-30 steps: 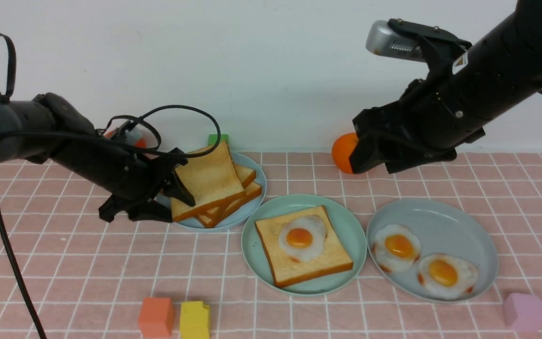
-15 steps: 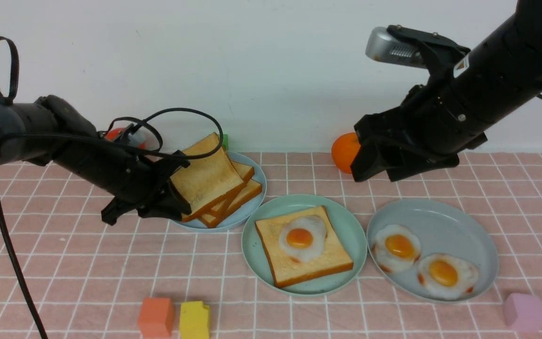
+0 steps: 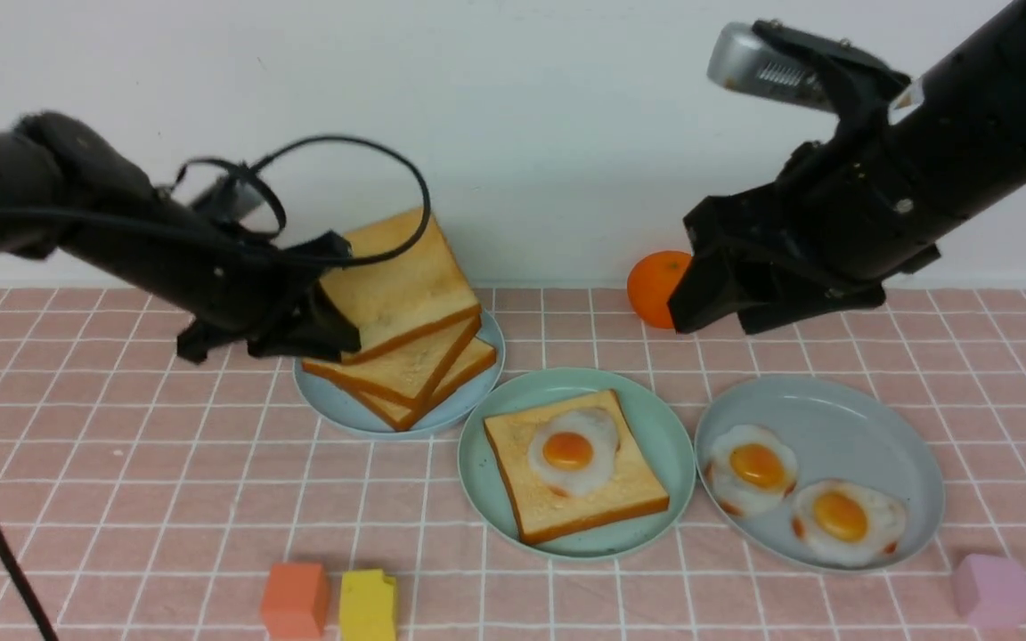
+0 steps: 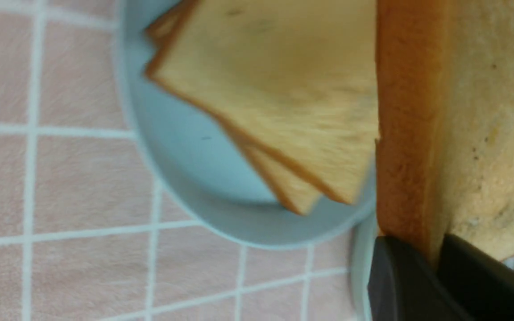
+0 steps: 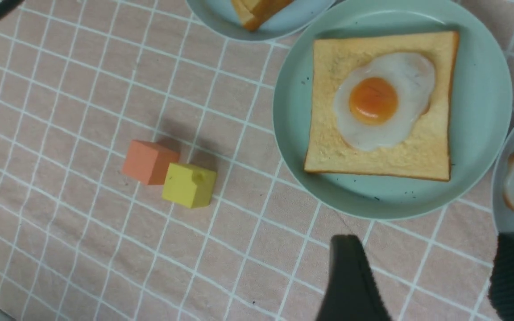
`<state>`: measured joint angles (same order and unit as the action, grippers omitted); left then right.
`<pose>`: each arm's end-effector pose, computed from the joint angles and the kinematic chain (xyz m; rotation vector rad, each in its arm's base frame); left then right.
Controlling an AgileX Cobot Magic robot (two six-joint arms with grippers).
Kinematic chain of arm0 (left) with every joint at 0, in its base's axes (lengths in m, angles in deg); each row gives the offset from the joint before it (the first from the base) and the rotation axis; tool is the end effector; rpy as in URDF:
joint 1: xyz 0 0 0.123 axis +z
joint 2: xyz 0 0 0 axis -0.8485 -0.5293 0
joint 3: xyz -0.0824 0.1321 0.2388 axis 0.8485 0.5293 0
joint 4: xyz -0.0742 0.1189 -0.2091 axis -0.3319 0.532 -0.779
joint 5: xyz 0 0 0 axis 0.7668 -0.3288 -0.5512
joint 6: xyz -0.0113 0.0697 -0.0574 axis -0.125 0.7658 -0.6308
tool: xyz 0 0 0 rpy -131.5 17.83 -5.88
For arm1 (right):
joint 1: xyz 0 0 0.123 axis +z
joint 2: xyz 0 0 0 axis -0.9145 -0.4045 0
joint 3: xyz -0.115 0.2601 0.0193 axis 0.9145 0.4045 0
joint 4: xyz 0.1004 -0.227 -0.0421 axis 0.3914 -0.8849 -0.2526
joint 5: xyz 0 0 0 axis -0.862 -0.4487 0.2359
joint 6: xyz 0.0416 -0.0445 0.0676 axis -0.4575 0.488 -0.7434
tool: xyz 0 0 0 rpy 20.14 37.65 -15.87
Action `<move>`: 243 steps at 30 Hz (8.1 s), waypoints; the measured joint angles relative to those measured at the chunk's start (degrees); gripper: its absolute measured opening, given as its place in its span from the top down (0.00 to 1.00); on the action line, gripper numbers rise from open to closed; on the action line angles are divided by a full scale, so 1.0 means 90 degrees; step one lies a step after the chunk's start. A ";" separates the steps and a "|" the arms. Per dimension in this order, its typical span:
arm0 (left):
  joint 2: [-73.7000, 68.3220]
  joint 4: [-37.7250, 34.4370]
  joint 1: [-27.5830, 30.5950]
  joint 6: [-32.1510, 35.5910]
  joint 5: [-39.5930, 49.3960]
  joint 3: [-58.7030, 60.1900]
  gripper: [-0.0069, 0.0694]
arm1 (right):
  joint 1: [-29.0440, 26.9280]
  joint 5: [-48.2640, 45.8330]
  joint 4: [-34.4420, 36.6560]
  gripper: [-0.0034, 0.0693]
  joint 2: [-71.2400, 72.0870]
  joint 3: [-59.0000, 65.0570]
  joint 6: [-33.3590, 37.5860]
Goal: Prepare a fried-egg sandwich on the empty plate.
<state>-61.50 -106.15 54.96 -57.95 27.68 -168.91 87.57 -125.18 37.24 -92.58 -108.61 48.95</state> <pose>0.4135 -0.0695 0.2356 -0.2689 2.6074 -0.8760 0.2951 0.1491 0.3627 -0.4448 2.5594 0.6365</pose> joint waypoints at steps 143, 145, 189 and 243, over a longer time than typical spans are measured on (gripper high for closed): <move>1.2351 0.5365 0.0093 -0.3450 -0.2961 0.9459 0.89 | 0.0000 0.3813 -0.1999 0.88 0.8983 0.6590 -0.0625; 1.2351 0.5305 0.0234 -0.2936 -0.2945 0.9459 0.89 | 0.0000 0.3813 -0.1999 0.88 0.8983 0.6590 -0.0625; 1.2351 0.5241 0.0374 -0.2740 -0.2964 0.9459 0.87 | -0.2181 0.4193 -0.2716 0.80 0.9496 0.7806 -0.0625; 1.2351 0.5234 0.0374 -0.2745 -0.2964 0.9459 0.83 | -0.2384 0.4108 -0.2354 0.73 0.9938 0.9574 -0.0633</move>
<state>49.66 -59.04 58.32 -82.66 1.01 -83.78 66.11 -88.22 16.05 -3.14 -22.44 43.25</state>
